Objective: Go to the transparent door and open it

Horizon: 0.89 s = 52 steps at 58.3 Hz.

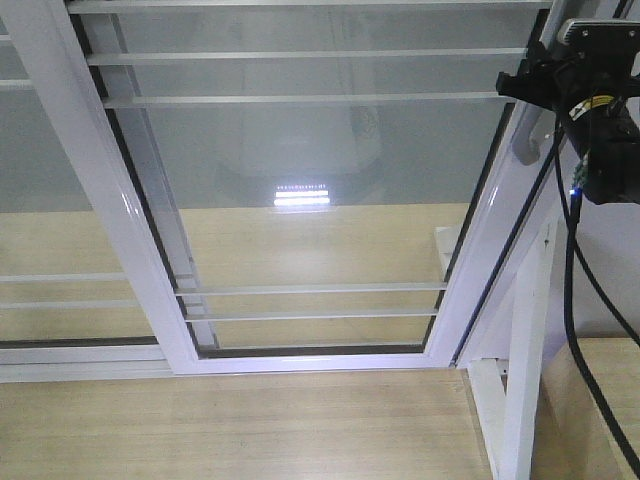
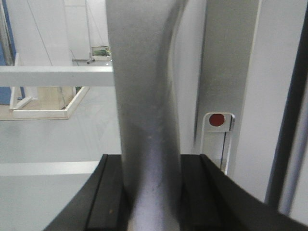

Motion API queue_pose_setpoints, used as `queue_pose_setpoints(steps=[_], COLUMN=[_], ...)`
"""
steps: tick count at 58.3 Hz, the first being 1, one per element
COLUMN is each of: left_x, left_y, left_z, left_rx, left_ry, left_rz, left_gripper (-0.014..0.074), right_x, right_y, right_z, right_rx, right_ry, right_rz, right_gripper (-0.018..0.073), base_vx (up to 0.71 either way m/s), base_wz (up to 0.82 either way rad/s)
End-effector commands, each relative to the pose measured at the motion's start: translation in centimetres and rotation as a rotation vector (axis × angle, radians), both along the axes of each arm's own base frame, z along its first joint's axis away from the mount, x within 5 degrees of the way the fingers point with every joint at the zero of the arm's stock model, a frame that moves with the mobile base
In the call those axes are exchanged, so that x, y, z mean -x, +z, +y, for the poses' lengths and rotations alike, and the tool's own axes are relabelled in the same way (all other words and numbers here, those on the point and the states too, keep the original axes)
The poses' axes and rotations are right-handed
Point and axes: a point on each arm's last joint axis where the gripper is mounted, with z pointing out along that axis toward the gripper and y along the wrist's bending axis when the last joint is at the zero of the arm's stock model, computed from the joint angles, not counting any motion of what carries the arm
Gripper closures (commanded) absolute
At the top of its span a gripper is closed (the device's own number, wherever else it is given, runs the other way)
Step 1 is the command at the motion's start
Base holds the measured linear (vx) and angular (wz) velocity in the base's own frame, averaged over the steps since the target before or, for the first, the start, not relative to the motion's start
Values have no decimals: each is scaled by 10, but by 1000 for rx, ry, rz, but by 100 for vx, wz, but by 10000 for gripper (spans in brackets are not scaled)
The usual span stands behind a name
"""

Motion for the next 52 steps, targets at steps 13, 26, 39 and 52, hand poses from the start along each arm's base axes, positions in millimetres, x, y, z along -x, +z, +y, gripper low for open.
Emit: queue_pose_setpoints(steps=[13, 26, 39, 52], left_x=[3, 3, 3, 3], left_y=[24, 24, 24, 24], left_z=[1, 1, 1, 1], left_rx=[6, 6, 7, 7], left_ry=[12, 12, 12, 12], left_rz=[-141, -141, -141, -140], left_gripper=[282, 282, 282, 282], right_x=[10, 17, 23, 26], right_y=[44, 45, 45, 46], right_z=[74, 102, 123, 132], right_rx=[60, 50, 44, 49], right_ry=[243, 308, 360, 387], right_rz=[-213, -228, -233, -239], right_gripper=[332, 330, 300, 155], base_vx=[0, 0, 0, 0], base_wz=[0, 0, 0, 1])
